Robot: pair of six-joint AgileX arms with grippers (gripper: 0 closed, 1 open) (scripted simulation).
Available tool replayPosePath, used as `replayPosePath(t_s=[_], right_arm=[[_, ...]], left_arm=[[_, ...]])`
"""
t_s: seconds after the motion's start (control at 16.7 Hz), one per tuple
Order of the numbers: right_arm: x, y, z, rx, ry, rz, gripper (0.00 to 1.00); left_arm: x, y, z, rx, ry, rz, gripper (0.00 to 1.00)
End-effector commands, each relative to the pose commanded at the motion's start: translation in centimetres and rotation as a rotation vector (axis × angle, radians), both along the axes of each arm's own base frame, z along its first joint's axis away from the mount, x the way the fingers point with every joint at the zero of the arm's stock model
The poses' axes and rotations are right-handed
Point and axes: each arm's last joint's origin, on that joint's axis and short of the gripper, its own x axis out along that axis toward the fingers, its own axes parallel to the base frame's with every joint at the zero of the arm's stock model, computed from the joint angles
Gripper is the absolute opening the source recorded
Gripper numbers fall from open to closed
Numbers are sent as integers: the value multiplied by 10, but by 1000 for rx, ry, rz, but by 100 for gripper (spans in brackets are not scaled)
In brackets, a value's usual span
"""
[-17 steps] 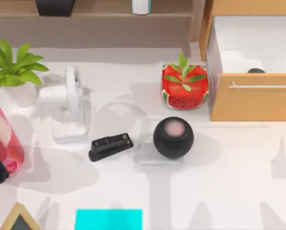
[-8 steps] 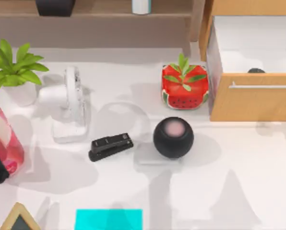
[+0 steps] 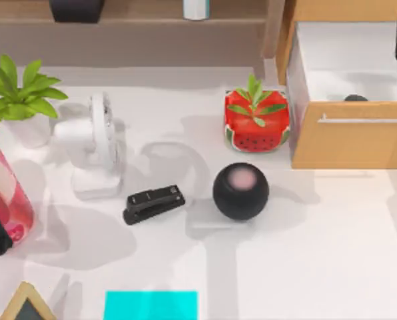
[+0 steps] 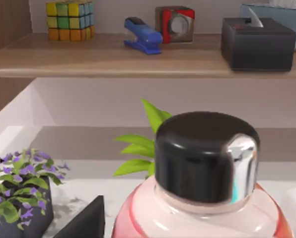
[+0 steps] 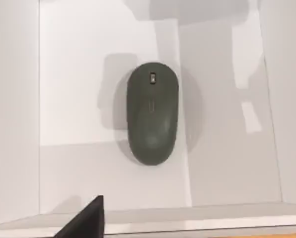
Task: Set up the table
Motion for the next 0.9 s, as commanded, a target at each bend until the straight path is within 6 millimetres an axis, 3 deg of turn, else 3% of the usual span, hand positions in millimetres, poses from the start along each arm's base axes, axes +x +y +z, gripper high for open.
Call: replayPosePath(t_s=[0.24,0.42,0.66,0.9], right_arm=[[68,17,-40,-7,205,-5,100],[103,28,-77,-17,336,-8,100],[128,38,-118,-27,451,-12,100],[135,39,-129,-27,477,-18,100]], left_arm=[[0,0,0,0,0,0,100],[0,0,0,0,0,0,100],[0,0,0,0,0,0,100],[0,0,0,0,0,0,100]])
